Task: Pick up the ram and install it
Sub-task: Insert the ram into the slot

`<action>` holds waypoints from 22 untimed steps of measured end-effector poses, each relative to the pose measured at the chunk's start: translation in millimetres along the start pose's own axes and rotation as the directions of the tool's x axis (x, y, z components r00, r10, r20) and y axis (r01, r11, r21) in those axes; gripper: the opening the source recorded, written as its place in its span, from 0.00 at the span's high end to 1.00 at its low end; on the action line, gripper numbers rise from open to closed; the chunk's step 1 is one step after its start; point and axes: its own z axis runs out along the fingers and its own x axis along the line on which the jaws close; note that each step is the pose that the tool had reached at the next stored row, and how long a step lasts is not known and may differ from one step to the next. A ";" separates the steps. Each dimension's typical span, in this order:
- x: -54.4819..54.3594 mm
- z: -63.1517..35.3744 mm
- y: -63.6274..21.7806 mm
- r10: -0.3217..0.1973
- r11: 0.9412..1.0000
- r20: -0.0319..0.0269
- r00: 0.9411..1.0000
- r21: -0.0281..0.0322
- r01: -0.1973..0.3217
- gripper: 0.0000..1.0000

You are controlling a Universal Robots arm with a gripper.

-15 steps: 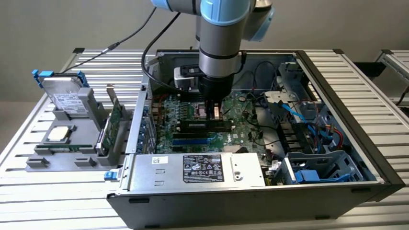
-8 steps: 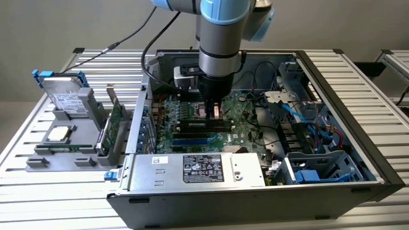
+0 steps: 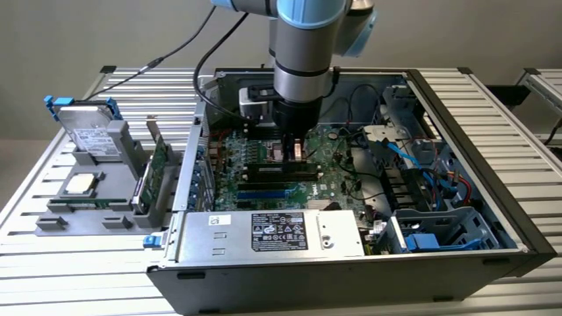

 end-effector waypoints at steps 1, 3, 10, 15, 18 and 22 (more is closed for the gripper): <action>0.2 0.1 -0.5 0.000 1.000 0.000 1.000 0.000 0.000 0.85; 0.3 0.3 -0.6 0.000 1.000 0.000 1.000 0.000 0.000 0.85; 1.3 2.2 -0.7 0.000 1.000 -0.003 1.000 0.000 0.000 0.85; 1.3 3.6 -0.8 0.000 1.000 -0.006 1.000 0.000 0.000 0.85; 1.3 5.8 -0.8 0.000 1.000 -0.007 1.000 0.000 0.000 0.85; 1.4 7.0 -0.8 0.000 1.000 -0.009 1.000 -0.001 0.000 0.85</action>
